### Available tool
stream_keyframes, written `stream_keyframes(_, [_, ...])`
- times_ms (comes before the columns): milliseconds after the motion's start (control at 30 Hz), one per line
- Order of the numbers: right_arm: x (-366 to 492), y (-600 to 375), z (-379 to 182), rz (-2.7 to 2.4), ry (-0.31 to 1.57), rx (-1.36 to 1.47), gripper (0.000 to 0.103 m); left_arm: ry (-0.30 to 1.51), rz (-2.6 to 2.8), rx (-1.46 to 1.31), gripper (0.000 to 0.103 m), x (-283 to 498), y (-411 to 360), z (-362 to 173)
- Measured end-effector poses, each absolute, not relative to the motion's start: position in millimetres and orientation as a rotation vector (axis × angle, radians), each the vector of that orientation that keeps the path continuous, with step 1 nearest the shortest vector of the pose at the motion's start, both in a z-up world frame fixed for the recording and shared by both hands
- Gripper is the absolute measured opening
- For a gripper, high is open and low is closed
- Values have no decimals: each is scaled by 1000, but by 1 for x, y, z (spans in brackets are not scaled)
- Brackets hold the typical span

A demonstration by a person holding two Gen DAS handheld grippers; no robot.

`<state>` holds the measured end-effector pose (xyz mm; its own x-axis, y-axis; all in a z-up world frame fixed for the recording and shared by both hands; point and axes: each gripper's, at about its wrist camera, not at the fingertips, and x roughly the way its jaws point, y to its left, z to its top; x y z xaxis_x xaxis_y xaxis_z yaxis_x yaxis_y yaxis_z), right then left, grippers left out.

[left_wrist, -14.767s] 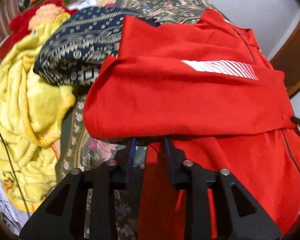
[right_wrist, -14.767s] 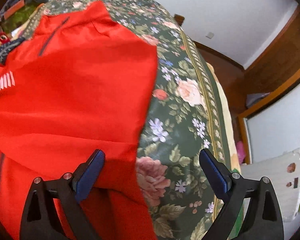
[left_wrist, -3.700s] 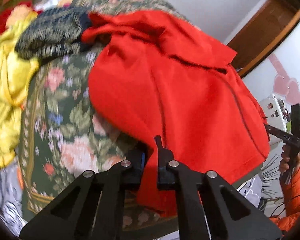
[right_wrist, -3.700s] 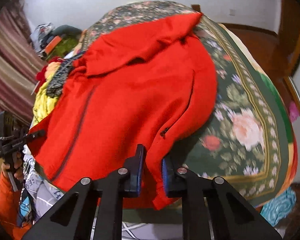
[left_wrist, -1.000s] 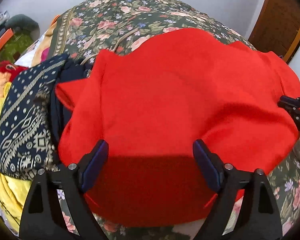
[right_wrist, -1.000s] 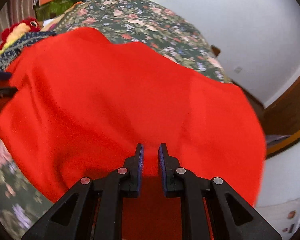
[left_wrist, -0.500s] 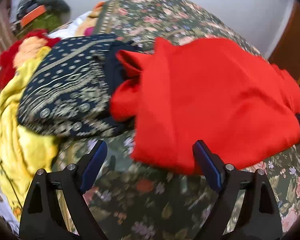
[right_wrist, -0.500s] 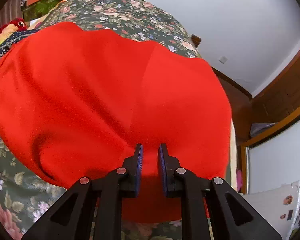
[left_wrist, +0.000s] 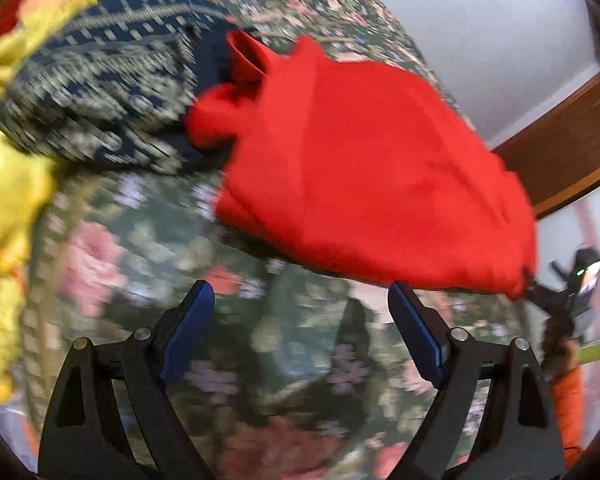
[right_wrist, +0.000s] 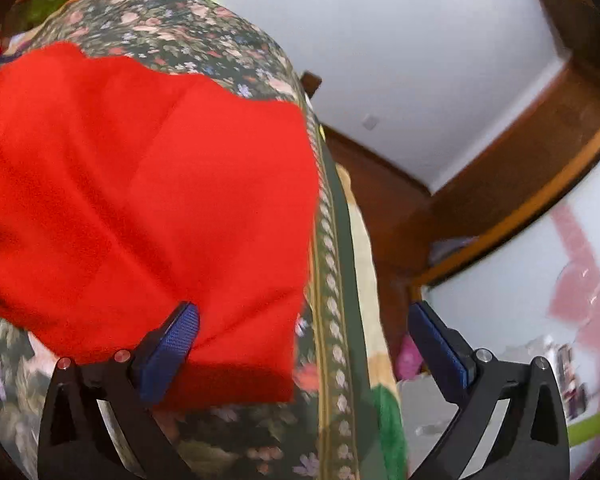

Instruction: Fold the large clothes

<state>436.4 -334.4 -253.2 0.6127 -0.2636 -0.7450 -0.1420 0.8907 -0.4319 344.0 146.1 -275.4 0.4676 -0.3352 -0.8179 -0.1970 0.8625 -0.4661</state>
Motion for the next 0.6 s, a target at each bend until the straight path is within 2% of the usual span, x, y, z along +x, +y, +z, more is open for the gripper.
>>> stream_keyframes(200, [430,-362,-243,-55,967,-352,103,1087,-134,-694,90,362,137,-289])
stream_keyframes(300, [427,-364,-239,-26,969,-326,103,1057,-152,-783,93,378,141,-300])
stream_keyframes(600, [427,-348,-223,100,973,-171,103,974,-183,-969,93,436,152,-313])
